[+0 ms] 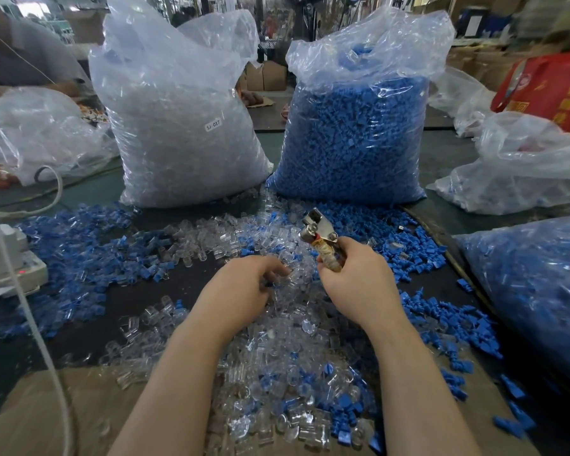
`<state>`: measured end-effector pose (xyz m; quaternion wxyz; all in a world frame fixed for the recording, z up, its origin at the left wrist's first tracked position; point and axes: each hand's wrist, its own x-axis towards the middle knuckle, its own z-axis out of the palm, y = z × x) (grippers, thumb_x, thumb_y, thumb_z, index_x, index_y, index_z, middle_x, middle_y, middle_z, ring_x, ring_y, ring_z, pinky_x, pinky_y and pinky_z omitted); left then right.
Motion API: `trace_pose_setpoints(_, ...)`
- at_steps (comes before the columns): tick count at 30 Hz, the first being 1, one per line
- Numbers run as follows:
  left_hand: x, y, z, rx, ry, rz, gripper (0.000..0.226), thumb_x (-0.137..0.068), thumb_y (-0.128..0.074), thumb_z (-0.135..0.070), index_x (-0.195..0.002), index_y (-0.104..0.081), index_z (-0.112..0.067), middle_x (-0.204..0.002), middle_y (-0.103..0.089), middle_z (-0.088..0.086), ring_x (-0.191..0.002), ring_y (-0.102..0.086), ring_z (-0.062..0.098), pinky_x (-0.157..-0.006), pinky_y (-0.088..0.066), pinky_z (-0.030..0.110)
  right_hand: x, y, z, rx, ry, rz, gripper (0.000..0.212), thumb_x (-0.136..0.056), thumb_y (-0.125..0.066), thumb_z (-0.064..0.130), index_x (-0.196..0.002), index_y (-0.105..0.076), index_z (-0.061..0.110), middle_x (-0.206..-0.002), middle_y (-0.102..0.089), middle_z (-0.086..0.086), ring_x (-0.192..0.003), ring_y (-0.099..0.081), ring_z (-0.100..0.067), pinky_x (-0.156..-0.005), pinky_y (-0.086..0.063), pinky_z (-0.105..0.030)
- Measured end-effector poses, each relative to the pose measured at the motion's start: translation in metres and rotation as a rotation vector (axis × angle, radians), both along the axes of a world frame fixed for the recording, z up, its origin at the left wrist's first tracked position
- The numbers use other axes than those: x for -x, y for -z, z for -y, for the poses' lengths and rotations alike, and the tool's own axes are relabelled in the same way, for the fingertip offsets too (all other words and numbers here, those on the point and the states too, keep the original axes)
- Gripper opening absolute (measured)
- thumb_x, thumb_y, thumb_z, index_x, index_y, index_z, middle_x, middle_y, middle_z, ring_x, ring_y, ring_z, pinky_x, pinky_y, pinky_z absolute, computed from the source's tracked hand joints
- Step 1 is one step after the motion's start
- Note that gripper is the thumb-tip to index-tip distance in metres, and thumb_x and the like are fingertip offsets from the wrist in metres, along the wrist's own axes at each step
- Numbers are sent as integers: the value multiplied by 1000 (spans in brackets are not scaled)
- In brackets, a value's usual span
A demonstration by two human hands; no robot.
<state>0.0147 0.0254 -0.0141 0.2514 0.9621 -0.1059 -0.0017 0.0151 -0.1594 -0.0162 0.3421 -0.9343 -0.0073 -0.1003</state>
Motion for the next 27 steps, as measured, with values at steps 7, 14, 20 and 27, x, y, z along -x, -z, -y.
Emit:
trace_pose_setpoints(7, -1, 5, -3, 134, -81, 28, 30, -96, -59, -18, -122, -59, -33, -88, -61, -20, -79, -58, -5, -67, -45, 10, 0, 1, 1, -27, 6, 4, 6, -83, -61, 32, -87, -57, 30, -70, -62, 13, -64, -55, -8, -54, -42, -27)
trace_pose_setpoints(14, 2, -17, 5, 855, -150, -152, 17, -90, -68, -9, -93, -73, -25, -80, -75, -1, -77, -71, 17, -72, -62, 33, -1, -1, -2, -227, -24, 40, 13, -85, -64, 30, -79, -60, 20, -67, -64, 5, -67, -60, -20, -61, -51, -39)
trace_pose_setpoints(20, 7, -26, 8, 958, -109, -191, 20, -79, -77, -7, -79, -79, -27, -80, -76, 2, -71, -69, 11, -60, -58, 25, 3, -6, -4, -498, -164, 45, 10, -87, -71, 25, -80, -65, 21, -63, -61, 15, -56, -51, -1, -53, -42, -16)
trace_pose_setpoints(27, 9, -29, 14, 939, -65, -124, 20, -77, -77, 0, -84, -76, -19, -80, -77, 1, -70, -70, 6, -62, -52, 15, 6, -9, -6, -542, -243, 50, 7, -88, -73, 23, -84, -67, 25, -77, -69, 6, -73, -64, -13, -66, -52, -29)
